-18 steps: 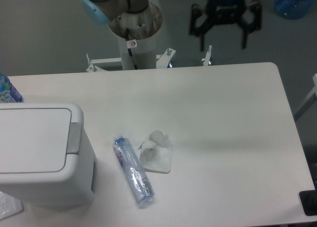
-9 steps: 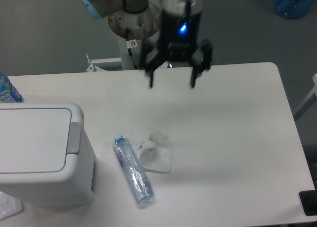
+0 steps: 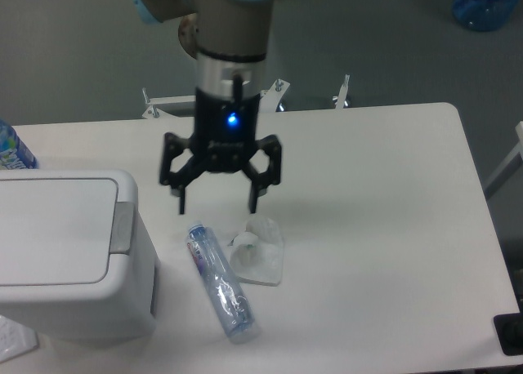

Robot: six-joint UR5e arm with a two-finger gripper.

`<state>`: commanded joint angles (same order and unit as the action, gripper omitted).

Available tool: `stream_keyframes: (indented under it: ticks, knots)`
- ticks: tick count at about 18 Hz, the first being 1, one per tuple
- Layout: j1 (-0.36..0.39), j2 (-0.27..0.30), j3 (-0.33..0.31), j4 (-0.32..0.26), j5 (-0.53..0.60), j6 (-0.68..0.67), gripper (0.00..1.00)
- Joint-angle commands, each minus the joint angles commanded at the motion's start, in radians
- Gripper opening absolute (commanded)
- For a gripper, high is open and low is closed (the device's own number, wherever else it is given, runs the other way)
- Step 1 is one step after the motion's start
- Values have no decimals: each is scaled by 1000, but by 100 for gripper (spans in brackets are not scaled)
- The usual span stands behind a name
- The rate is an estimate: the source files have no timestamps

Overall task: Open the trash can
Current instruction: 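Position the gripper finger against the lid edge of the trash can, then push the trash can lid with the gripper finger to flip it open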

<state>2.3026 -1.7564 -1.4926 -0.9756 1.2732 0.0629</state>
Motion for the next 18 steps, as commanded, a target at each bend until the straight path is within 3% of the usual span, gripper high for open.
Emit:
stream_keyframes:
  ticks: [7,18]
  knots:
    - [-60,-17,-2,0,2,-29,100]
    - [-68,-25,-5,0,5,-31,100]
